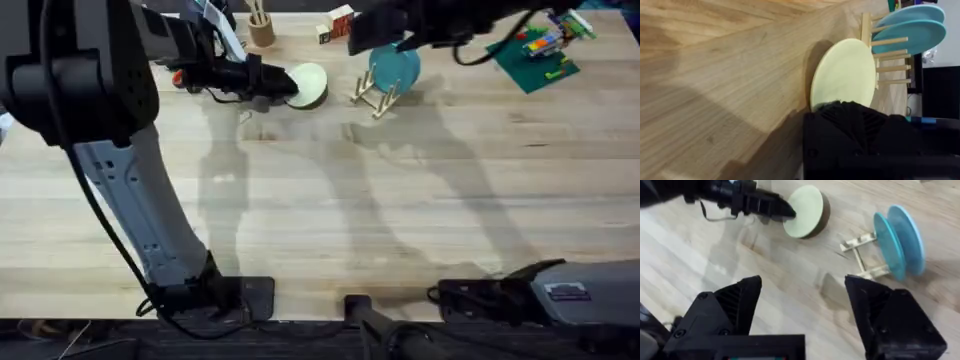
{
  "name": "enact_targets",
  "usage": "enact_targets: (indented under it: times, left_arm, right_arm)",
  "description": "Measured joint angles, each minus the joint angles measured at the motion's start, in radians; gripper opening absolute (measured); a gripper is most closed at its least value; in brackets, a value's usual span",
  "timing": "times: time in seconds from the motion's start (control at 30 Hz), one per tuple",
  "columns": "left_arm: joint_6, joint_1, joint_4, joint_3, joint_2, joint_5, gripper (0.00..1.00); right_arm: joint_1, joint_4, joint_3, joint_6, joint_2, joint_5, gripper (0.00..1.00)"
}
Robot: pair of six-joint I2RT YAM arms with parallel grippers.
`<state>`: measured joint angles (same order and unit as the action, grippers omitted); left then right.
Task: Pick up the plates from the table one by one and place each into a slot on the dish rack.
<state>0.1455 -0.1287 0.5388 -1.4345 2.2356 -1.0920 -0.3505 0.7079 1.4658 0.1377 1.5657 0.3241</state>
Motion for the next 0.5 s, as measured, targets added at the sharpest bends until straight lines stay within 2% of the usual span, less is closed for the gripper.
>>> enact_targets:
  times: [0.2,0.5]
  left_arm:
    - [0.0,0.0,0.0,0.0,0.0,0.0,0.039]
    - [0.0,0.0,0.0,0.0,0.0,0.0,0.039]
  right_arm:
    - [-0.039,-0.102,0.0,0.106,0.109,-0.003,0.996]
    - [-0.136,-0.196,-0.003,0.269,0.211,-0.148,0.996]
